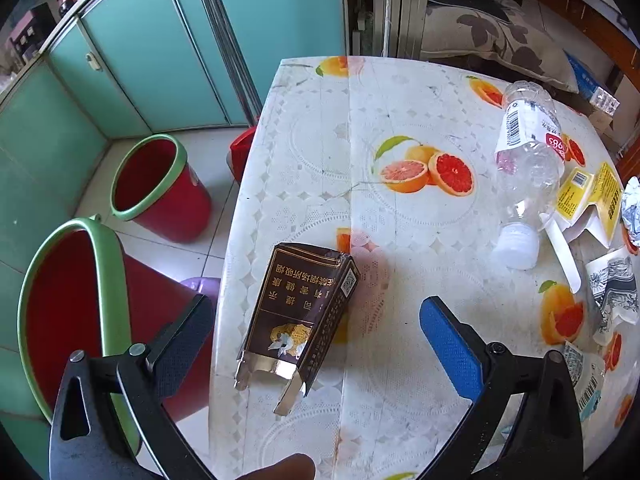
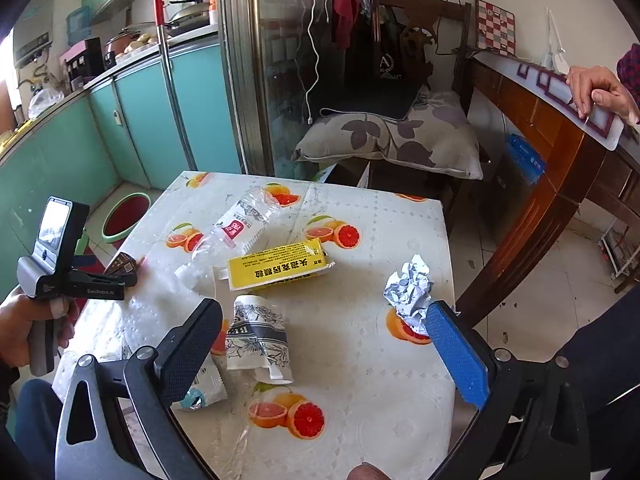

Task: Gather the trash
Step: 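Grasp the brown cigarette box with the left tool, then lift the cigarette box with the left tool while the right tool grasps the clear water bottle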

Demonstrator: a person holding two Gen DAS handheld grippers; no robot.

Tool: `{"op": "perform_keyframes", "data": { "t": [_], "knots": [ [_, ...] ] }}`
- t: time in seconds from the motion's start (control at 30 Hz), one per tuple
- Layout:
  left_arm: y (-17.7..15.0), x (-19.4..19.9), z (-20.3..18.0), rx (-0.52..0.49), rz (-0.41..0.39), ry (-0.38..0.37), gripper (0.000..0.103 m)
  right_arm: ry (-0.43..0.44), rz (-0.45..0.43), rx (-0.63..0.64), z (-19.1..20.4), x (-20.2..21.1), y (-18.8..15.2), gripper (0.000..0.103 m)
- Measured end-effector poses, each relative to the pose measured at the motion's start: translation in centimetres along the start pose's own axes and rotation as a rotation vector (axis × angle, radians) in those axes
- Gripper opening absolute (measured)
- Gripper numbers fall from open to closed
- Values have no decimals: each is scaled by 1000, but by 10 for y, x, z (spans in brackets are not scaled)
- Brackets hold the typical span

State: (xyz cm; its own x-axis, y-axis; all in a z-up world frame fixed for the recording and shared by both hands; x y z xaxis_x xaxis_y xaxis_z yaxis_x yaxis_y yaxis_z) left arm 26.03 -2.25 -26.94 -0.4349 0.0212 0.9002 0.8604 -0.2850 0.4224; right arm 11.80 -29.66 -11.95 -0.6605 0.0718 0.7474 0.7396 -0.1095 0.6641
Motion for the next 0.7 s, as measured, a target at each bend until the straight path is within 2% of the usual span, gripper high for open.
{"op": "perform_keyframes", "data": {
  "t": [0.13, 0.17, 0.23, 0.33, 0.37, 0.4, 0.5, 0.7],
  "knots": [
    [-3, -8, -2, -1, 14, -7, 103, 3, 11, -3, 0, -10, 2, 102],
    [-3, -10, -2, 0, 18, -11, 98, 7, 16, -4, 1, -13, 3, 102],
    [-5, -13, -2, 1, 30, -9, 82, 10, 18, 4, 6, -18, 5, 102],
    [-3, -13, -3, 18, 21, -46, 66, 18, 22, 15, 15, -26, 10, 102],
    [-2, -12, -3, 15, 17, -49, 53, 20, 22, 19, 18, -28, 12, 102],
    [-1, -11, -4, 9, 12, -43, 48, 24, 24, 23, 22, -32, 15, 102],
    [0, -7, -6, -9, 4, -42, 41, 33, 29, 41, 33, -43, 23, 102],
    [7, 16, 5, 17, -72, -43, 41, 75, 48, 50, 60, -73, 49, 102]
  ]
}}
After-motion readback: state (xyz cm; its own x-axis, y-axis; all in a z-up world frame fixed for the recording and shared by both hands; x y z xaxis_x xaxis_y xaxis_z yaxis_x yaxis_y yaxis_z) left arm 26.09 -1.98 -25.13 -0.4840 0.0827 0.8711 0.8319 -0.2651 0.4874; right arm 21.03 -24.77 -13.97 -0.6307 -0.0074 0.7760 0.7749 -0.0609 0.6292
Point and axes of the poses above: each gripper's, at about its wrist camera, not at the fingertips, and x roughly against the way its jaws point, z to its left, y to its top, the point moved 7 cm from there along -x, roughly the way its jaws point, and after that the axes turned 1 degree about y, right-handed, at the moved point
